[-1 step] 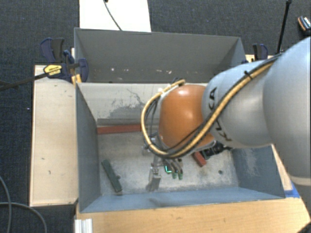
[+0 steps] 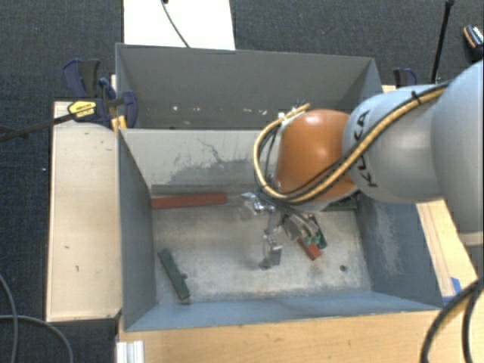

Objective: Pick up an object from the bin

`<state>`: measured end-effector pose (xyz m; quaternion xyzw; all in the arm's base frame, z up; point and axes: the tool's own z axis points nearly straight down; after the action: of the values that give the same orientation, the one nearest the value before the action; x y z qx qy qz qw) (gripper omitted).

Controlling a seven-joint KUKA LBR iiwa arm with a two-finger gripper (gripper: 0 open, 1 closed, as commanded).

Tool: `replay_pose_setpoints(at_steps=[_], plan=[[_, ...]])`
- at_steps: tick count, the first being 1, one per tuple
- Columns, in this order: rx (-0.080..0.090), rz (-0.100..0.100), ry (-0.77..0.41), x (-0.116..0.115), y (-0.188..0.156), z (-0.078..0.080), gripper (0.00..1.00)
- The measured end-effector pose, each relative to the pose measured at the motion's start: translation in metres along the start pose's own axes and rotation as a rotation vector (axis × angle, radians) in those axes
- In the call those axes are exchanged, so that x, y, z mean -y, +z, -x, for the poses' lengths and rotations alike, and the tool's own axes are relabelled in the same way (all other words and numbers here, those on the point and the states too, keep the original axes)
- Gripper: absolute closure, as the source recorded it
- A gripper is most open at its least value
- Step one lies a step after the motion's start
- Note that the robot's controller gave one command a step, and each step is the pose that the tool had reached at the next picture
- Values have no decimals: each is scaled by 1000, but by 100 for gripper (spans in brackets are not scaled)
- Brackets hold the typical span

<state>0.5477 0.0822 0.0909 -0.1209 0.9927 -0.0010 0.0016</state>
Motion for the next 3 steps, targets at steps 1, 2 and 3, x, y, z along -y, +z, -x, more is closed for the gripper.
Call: replay_pose_setpoints(at_steps=[1,2,3], plan=[[1,-2,104,114,-6,-24,0],[2,-1,65,170,22,-14,0],[-4,6,-30,105,21,-36,0]])
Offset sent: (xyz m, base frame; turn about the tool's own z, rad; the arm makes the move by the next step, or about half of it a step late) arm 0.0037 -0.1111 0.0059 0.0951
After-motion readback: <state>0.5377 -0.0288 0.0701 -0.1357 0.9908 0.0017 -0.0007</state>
